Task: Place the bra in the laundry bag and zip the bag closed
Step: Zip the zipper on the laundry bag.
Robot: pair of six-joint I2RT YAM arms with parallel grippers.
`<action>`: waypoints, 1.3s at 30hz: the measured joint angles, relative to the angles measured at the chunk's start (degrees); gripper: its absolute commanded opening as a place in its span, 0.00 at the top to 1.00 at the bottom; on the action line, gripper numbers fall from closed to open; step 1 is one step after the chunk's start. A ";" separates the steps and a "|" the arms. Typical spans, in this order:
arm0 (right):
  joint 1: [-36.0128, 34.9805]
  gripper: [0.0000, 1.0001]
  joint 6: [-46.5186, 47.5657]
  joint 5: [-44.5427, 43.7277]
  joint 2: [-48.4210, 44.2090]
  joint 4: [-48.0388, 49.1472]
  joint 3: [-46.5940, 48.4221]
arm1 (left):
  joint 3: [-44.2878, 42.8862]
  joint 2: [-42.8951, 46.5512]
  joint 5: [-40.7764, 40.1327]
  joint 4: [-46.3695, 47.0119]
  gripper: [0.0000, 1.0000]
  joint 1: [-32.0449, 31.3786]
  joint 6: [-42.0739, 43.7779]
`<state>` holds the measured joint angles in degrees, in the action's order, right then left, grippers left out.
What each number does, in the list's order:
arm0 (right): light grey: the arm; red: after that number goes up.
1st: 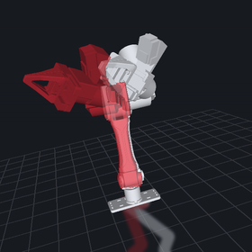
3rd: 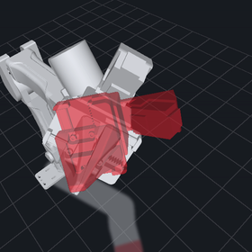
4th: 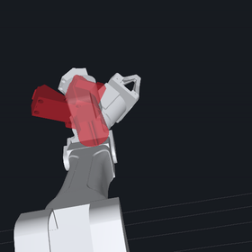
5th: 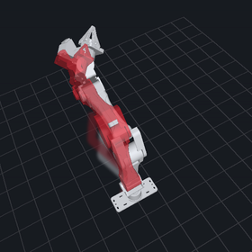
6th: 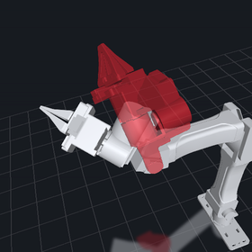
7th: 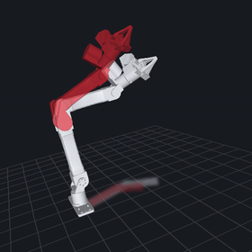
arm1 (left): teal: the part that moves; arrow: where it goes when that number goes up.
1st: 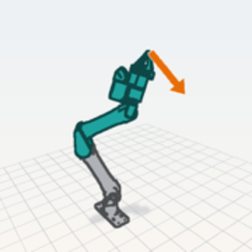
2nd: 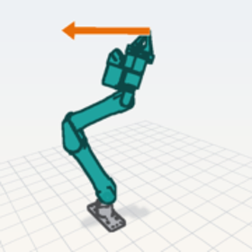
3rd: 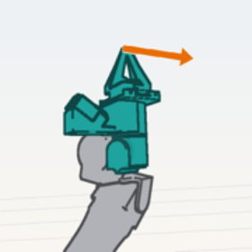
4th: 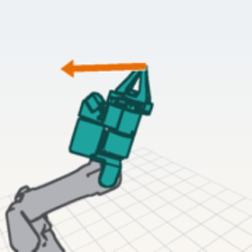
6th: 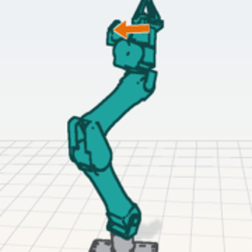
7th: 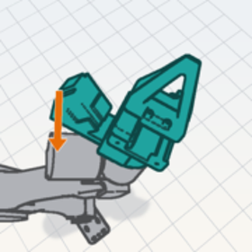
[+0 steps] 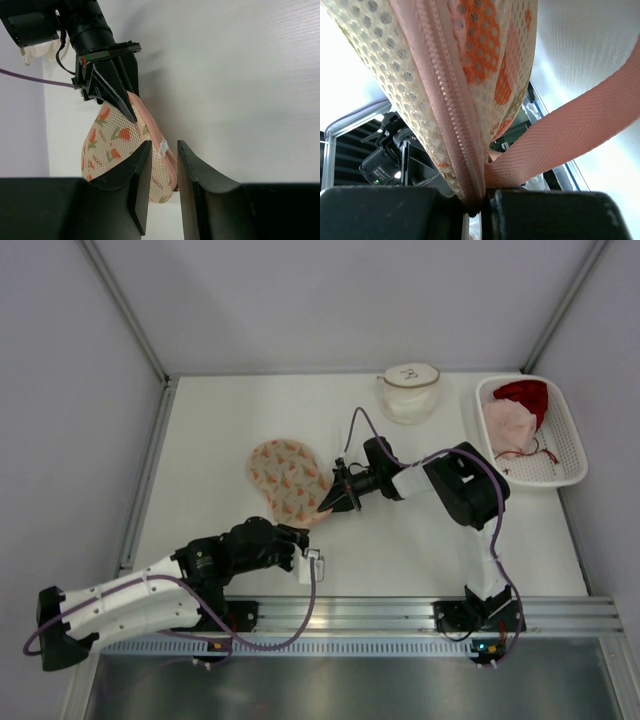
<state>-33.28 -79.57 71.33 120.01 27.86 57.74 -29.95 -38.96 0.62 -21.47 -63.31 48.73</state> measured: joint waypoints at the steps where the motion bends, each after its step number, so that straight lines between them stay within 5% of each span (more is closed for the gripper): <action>1: 0.00 1.00 0.04 -0.04 0.00 0.00 0.00 | 0.09 -0.13 -0.52 0.17 0.67 0.00 -0.70; 21: -0.46 1.00 1.14 -0.61 -0.02 -0.48 0.00 | 1.75 -6.10 -5.64 3.93 0.69 3.32 -4.48; 39: -0.48 1.00 1.09 -0.74 -0.02 -0.48 0.00 | 2.43 -9.60 -0.92 5.55 0.72 9.97 -3.13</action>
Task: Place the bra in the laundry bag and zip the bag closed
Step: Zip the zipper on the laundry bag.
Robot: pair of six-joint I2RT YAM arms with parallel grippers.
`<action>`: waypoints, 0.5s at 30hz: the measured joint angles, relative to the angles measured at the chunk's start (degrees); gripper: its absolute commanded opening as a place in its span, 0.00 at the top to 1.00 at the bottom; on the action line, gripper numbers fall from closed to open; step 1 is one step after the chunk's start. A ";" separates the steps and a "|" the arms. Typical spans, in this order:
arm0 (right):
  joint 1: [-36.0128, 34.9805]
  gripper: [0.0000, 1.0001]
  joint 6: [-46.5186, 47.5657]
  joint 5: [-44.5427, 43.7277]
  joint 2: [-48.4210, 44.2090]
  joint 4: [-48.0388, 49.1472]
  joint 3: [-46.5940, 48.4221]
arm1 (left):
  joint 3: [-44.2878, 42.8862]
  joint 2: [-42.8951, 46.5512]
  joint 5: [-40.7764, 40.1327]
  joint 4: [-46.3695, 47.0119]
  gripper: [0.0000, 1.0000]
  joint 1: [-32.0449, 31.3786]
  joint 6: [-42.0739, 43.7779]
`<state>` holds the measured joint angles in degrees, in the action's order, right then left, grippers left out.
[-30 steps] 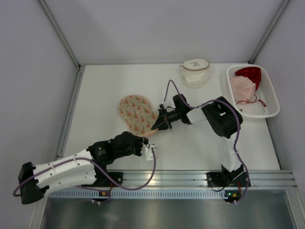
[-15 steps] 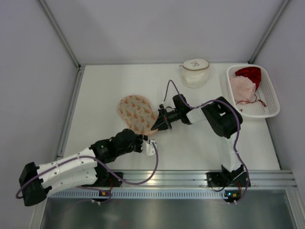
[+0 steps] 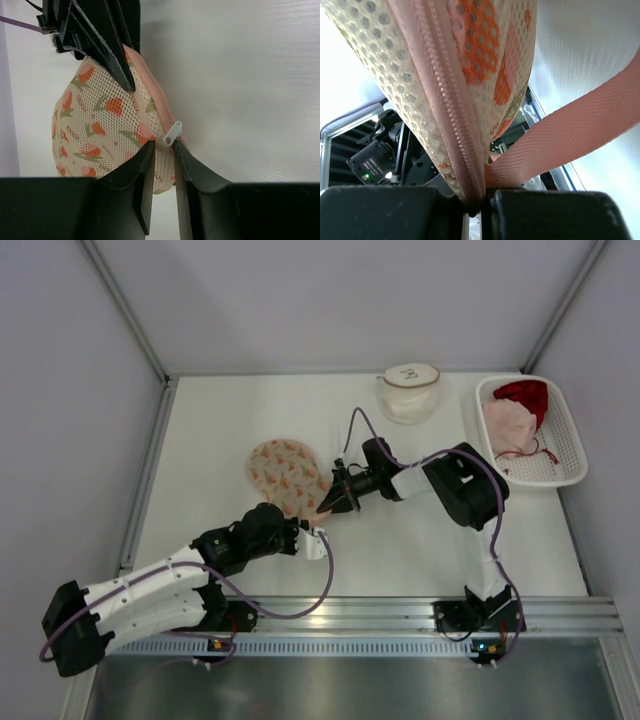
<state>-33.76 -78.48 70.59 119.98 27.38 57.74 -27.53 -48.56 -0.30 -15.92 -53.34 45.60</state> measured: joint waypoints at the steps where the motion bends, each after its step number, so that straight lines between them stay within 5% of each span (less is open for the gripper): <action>1: 0.00 1.00 -0.02 0.02 0.00 0.00 0.00 | 0.00 0.00 0.33 0.02 0.72 0.02 0.04; 10: 0.00 1.00 -0.11 0.02 0.00 0.02 0.00 | 0.00 0.09 2.82 0.04 0.75 0.07 0.74; 15: 0.00 1.00 -0.28 0.02 0.00 0.09 0.00 | 0.00 0.79 4.79 0.04 1.00 0.07 1.11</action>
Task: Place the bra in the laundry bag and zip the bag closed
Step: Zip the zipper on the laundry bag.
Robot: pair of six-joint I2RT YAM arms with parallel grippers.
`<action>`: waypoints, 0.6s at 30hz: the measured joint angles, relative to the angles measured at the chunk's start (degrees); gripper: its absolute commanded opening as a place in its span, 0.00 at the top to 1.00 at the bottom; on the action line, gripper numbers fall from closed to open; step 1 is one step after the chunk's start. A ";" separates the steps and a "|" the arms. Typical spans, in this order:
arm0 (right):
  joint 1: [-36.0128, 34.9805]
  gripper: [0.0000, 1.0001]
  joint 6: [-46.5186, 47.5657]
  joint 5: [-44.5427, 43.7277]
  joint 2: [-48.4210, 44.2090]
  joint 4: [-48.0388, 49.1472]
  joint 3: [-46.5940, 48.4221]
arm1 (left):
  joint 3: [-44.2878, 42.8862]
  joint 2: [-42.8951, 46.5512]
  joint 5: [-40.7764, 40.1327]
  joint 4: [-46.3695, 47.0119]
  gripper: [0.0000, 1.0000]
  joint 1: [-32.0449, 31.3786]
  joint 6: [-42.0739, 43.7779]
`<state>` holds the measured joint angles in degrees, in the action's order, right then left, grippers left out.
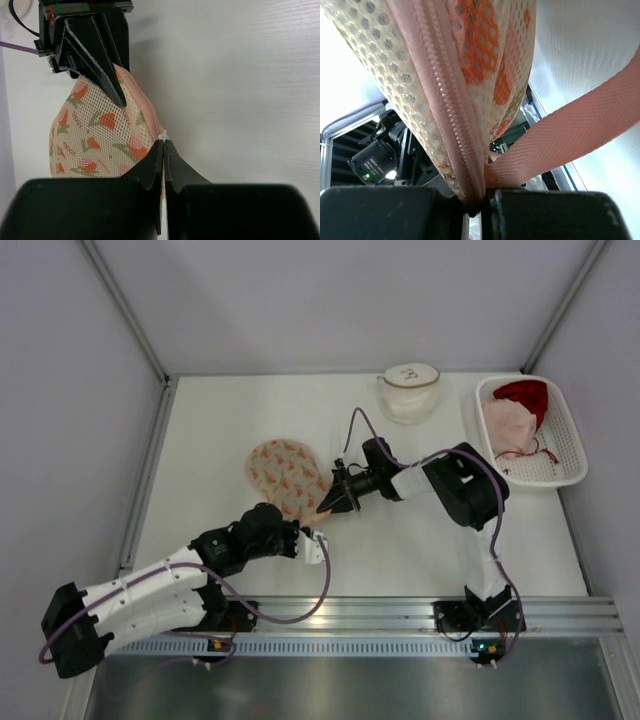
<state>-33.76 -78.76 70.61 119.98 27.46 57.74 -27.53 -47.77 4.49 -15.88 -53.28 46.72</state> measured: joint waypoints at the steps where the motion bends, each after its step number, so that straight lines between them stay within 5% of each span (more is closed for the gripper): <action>1: 0.00 1.00 -0.20 0.00 0.00 0.04 0.00 | 0.00 0.02 0.37 0.00 1.00 0.00 0.22; 18: 0.00 1.00 -0.79 0.44 0.00 0.26 -0.13 | -0.33 0.87 5.14 -6.27 1.00 0.04 9.46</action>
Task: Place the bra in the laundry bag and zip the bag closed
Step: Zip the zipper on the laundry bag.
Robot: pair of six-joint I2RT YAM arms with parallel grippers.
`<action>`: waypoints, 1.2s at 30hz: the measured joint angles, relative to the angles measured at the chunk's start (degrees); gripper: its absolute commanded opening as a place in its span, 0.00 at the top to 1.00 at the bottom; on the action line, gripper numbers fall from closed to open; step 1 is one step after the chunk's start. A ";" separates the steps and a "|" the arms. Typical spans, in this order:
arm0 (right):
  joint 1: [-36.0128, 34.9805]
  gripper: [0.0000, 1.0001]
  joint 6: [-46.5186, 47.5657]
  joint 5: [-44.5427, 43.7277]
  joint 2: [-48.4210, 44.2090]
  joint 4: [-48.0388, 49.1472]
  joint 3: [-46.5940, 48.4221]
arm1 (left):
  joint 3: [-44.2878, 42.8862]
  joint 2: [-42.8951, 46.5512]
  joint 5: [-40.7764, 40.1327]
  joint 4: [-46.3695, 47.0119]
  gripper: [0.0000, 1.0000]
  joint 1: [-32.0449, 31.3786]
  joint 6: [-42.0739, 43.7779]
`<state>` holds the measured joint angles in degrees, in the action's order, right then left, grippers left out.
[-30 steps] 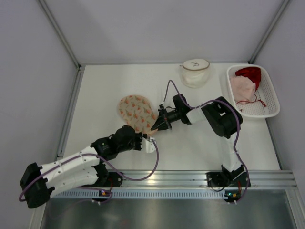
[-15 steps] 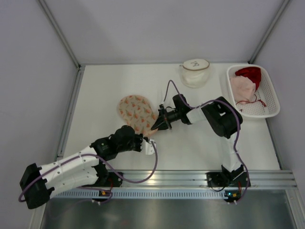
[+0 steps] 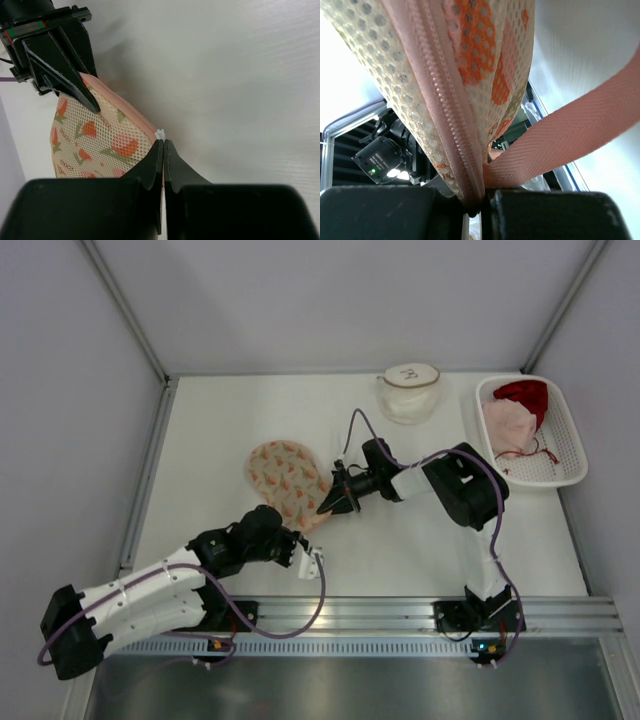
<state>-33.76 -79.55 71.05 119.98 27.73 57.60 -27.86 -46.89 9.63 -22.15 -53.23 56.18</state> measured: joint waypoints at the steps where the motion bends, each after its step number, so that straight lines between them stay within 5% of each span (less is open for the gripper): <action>1: 0.00 1.00 0.13 -0.02 0.00 -0.09 -0.15 | 0.00 0.04 -0.04 -0.79 1.00 0.00 1.14; 12: 0.39 1.00 8.11 0.17 -0.11 -7.98 0.07 | 3.23 2.80 -4.35 -5.99 1.00 0.11 8.59; 25: 1.62 1.00 34.86 -0.79 -0.26 -38.07 6.62 | 8.66 3.65 -2.14 -3.76 1.00 8.02 16.63; 33: 2.38 1.00 41.83 -2.03 -0.26 -44.83 7.39 | 8.66 1.14 0.74 -1.25 1.00 10.78 17.66; 36: 2.45 1.00 43.74 -2.64 -0.26 -47.17 8.17 | 7.34 -0.28 0.66 -2.03 0.62 11.06 16.17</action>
<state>-31.31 -35.81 68.40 119.72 -19.44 65.78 -20.51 -47.18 10.28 -24.18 -42.17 72.36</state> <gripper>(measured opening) 0.040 0.208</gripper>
